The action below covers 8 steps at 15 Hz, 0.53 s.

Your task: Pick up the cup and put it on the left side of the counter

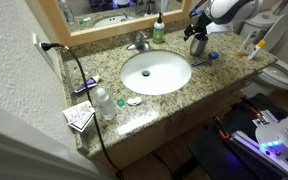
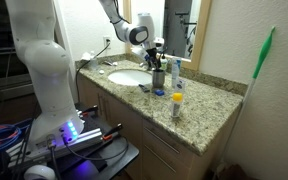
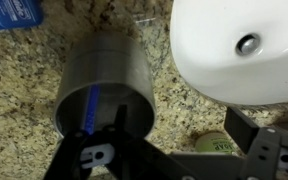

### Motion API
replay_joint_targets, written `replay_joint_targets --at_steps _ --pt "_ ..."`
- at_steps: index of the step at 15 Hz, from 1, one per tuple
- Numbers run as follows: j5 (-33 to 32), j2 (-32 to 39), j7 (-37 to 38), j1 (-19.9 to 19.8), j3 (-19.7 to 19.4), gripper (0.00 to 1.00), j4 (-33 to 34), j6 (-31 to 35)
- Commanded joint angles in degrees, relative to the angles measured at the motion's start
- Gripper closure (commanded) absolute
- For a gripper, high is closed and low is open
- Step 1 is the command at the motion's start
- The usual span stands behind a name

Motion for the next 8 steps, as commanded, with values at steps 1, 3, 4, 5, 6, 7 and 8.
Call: replay_joint_targets --at_steps 1,3,4,5,6,7,8 --pt "-1.3 3.8 2.0 -1.4 0.7 0.27 3.2 -1.7" --pt "-1.6 4.6 2.6 -1.3 0.6 0.39 4.0 -2.0" --pt "-1.9 4.9 3.0 -1.2 0.5 0.45 4.4 -2.1" --pt "-2.8 5.4 3.8 -0.9 0.1 0.53 4.8 -2.5" --pt "-4.4 5.8 5.1 -0.6 -0.5 0.59 5.1 -2.7" --pt "-5.9 5.9 6.2 -0.3 -0.9 0.67 5.3 -3.2" --pt "-8.0 6.0 7.8 0.0 -1.6 0.73 5.4 -3.9"
